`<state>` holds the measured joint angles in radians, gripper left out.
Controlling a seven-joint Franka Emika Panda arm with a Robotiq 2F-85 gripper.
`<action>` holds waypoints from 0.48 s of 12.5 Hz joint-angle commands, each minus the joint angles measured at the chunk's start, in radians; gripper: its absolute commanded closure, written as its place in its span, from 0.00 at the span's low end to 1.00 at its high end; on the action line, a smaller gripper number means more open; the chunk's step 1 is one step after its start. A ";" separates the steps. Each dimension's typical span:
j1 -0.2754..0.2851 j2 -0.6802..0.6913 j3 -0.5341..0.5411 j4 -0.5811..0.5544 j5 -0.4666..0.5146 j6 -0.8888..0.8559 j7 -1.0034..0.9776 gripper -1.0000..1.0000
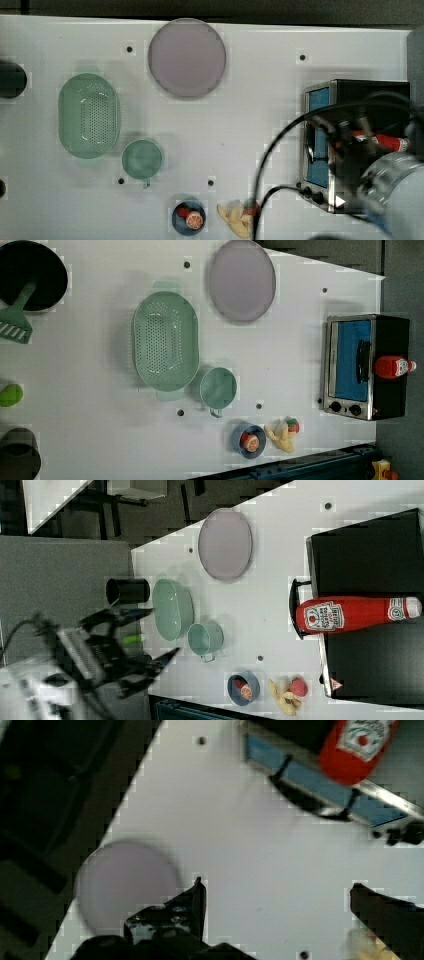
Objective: Pick Ketchup from oven and place it on table.
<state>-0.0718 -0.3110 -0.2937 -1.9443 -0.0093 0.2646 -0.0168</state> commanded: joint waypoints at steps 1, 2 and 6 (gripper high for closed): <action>-0.017 0.070 -0.068 -0.038 0.012 0.008 0.012 0.00; -0.018 0.094 -0.098 -0.038 0.012 0.030 0.012 0.00; -0.021 0.211 -0.197 -0.036 0.012 0.176 0.012 0.00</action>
<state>-0.1096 -0.0943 -0.4912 -2.0039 0.0072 0.4106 -0.0156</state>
